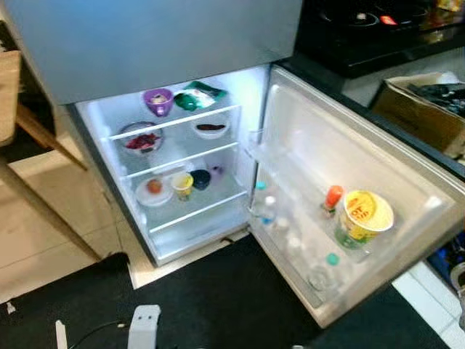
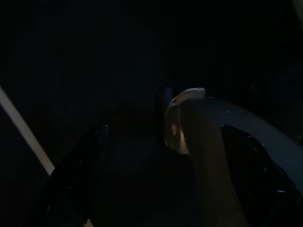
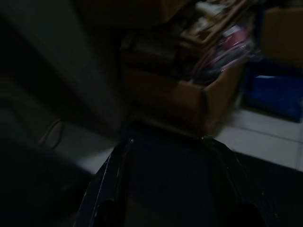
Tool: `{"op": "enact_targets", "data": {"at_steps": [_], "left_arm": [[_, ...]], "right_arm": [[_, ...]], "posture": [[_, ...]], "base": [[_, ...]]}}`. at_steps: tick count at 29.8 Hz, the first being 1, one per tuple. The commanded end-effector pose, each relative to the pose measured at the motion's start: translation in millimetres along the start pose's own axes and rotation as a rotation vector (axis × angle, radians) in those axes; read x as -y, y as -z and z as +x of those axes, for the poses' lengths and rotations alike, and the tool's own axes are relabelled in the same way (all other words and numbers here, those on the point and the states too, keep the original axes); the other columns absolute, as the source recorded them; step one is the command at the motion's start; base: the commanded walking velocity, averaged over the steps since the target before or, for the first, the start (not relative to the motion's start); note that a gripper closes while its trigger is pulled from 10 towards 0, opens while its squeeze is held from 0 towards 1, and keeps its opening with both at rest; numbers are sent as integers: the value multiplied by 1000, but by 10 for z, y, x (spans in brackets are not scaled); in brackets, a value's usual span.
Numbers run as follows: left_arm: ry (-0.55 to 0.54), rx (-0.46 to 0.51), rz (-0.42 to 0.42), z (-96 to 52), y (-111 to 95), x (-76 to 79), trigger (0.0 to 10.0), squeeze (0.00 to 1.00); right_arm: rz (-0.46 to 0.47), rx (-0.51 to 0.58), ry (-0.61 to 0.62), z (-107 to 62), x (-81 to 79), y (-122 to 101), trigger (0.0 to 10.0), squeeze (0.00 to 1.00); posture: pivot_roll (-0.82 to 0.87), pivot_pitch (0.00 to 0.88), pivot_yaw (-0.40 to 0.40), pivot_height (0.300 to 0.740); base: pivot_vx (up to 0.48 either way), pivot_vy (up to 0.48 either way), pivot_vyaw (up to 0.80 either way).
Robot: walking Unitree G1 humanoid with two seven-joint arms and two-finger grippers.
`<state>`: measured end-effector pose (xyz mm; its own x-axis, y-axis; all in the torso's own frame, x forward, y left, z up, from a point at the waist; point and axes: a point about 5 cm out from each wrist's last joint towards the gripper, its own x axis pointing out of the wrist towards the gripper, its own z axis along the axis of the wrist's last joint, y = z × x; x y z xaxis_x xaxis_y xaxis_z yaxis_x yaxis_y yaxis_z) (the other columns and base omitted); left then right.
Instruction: Restocking fridge
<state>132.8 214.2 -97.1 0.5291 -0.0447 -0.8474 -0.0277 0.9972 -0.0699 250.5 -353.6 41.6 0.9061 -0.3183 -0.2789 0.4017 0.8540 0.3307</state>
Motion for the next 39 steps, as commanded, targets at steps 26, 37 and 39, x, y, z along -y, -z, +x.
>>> {"op": "enact_targets", "data": {"at_steps": [26, 37, 39], "left_arm": [[24, -24, 23, 1, 69, 72, 10000, 0], [29, -26, 27, 8, 70, 99, 10000, 0], [27, -28, 29, 6, 74, 94, 10000, 0]], "right_arm": [[-73, -419, -871, -335, -1026, 975, 10000, 0], [-218, -578, -314, -562, -325, 1337, 10000, 0], [-210, -606, -262, -650, -222, 1406, 10000, 0]], "posture": [[-41, 49, -19, 740], [-42, 49, -18, 740], [-42, 49, -18, 740]], "base": [[0, 0, 0], [0, 0, 0], [0, 0, 0]]}}
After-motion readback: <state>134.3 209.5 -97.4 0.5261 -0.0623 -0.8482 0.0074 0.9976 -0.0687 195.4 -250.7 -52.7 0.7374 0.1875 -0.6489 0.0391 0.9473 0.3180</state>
